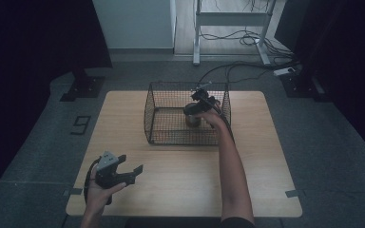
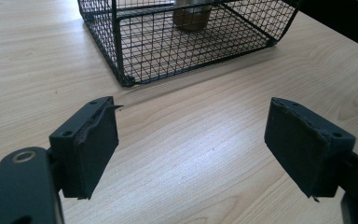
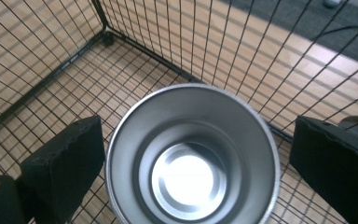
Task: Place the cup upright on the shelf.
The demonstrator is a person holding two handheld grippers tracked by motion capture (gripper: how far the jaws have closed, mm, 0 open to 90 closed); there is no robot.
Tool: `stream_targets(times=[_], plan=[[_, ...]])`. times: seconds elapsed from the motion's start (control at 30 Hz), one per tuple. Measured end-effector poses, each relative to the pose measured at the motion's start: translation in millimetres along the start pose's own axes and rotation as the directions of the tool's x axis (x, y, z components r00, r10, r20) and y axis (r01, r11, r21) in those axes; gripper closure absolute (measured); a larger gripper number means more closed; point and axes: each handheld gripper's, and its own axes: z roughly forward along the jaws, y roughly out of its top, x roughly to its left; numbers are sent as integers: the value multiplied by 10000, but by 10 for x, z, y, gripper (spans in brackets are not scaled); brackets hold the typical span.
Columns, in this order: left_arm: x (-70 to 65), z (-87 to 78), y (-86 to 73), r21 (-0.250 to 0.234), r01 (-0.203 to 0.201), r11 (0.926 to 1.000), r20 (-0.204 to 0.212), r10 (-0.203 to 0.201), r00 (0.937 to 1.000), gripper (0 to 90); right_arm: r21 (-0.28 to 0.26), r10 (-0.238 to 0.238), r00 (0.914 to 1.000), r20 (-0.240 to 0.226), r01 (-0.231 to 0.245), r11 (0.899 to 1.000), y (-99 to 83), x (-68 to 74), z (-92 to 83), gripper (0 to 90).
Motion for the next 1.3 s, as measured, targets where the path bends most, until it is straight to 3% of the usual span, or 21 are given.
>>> stream_targets(times=[0.33,0.73,1.0,1.3], plan=[[-25,20,3,48,-76,10000,-7,76,10000,176,-576,168,9999,-23,-170,9982,36,52,-221,74],[-20,-11,11,-101,-29,9999,-140,27,9999,178,-1694,289,9974,-664,-399,9847,-5,151,-585,118],[-50,42,2,121,-151,9998,-98,152,9998,177,-2275,71,9969,-788,-249,9735,-250,229,-922,129],[-72,86,-6,270,-239,9993,-106,242,9996,177,-2744,-152,9979,-625,-25,9616,-554,290,-1261,134]])
